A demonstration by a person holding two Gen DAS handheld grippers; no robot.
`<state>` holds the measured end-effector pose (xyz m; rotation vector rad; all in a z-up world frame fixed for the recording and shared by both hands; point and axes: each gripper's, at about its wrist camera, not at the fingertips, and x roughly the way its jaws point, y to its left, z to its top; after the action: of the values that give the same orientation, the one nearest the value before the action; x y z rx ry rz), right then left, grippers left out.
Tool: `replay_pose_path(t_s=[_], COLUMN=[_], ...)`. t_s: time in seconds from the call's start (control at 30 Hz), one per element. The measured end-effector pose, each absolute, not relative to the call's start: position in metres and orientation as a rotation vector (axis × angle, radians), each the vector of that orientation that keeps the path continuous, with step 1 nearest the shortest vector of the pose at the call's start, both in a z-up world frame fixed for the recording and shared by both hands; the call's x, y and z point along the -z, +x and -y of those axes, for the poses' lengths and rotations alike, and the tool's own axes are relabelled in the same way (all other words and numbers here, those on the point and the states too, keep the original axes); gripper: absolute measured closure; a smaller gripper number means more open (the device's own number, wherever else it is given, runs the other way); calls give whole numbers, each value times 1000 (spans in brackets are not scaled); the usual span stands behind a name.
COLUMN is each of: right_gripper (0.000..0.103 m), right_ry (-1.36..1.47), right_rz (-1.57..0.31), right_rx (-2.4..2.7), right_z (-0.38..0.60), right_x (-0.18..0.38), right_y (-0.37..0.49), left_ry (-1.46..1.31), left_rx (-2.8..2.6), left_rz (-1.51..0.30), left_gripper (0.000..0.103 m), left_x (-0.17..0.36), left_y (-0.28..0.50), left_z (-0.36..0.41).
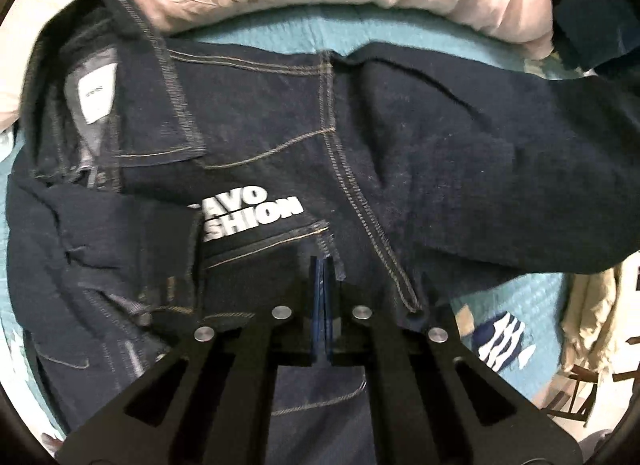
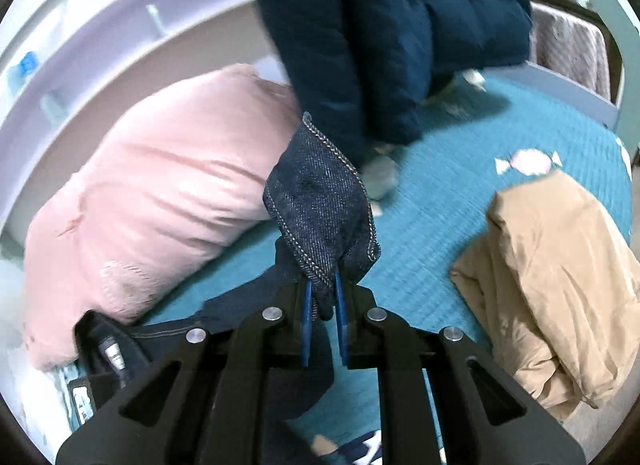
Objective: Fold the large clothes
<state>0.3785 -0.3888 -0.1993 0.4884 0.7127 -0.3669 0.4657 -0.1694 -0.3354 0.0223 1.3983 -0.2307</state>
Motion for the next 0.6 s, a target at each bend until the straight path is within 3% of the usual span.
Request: replay_pose_path(t_s=[0.37, 0.4, 0.47, 0.5, 0.6], right_gripper=[93, 93, 93, 93, 93], right_ry=[282, 268, 235, 216, 158], right_rz=[-663, -672, -694, -711, -759], right_rx=[182, 158, 120, 101, 50], right_z=[260, 245, 218, 201, 155], right_x=[147, 146, 148, 149, 159], right_y=[373, 375, 381, 384, 395], left_ry=[-41, -39, -18, -16, -30], left_rx=[138, 114, 64, 50, 18], left_rz=[-1267, -1248, -1203, -1186, -1143], left_gripper=[100, 96, 70, 50, 47], left_x=[271, 265, 253, 249, 236], left_y=[441, 439, 431, 429, 416], left_z=[53, 39, 11, -1, -40])
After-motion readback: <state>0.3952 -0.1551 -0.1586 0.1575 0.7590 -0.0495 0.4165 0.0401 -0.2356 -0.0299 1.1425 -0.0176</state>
